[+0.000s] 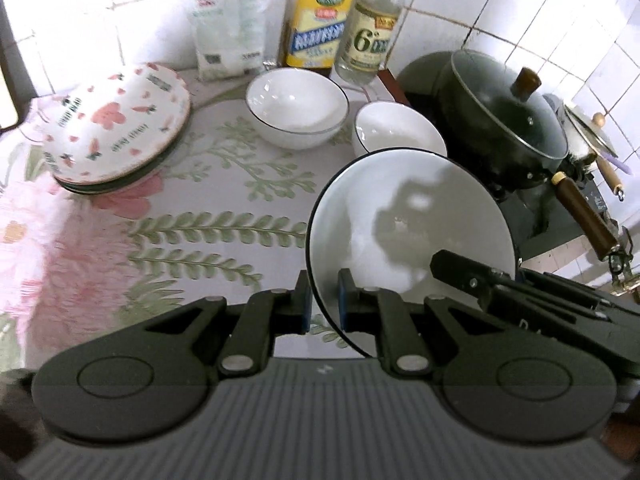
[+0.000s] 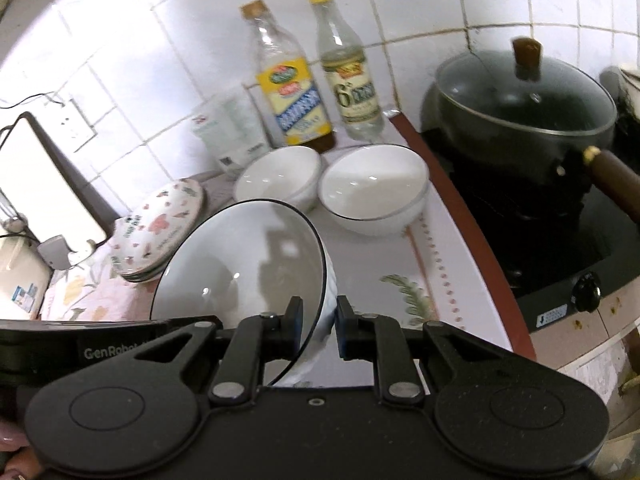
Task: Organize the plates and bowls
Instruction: 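Carry the white bowl beside the plate stack and lower it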
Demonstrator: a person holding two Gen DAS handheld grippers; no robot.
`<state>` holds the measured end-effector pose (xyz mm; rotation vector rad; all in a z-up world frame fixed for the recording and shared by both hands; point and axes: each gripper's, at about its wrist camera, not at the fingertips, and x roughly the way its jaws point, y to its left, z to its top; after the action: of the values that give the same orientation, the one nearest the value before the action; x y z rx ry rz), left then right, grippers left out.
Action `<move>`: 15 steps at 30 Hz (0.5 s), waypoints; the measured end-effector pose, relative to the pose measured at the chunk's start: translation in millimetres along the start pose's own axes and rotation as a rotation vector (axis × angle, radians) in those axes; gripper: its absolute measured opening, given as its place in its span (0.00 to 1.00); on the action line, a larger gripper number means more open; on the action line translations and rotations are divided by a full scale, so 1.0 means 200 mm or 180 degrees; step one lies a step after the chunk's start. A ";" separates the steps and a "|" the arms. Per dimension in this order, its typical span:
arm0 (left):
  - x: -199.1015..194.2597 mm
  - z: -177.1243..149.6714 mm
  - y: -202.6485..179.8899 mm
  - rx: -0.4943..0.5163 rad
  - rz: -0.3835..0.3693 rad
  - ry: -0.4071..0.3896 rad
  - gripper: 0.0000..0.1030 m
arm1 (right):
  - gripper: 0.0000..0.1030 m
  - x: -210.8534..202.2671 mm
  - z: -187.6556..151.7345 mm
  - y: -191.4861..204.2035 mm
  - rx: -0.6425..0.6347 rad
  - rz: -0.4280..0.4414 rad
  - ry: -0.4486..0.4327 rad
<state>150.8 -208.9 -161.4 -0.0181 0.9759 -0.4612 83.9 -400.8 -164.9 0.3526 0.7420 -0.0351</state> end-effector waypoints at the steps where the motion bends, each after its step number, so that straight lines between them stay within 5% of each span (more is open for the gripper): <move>1: -0.03 0.00 0.02 -0.0005 0.0001 -0.0015 0.11 | 0.20 -0.01 0.01 0.03 -0.0028 0.0016 -0.0001; 15: -0.08 0.14 0.36 -0.0076 0.0184 -0.0040 0.11 | 0.21 0.17 0.12 0.34 -0.0140 0.0316 0.0139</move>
<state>192.6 -143.5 -147.5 -0.0144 0.9671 -0.3959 135.5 -341.6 -150.5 0.3487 0.7666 0.0825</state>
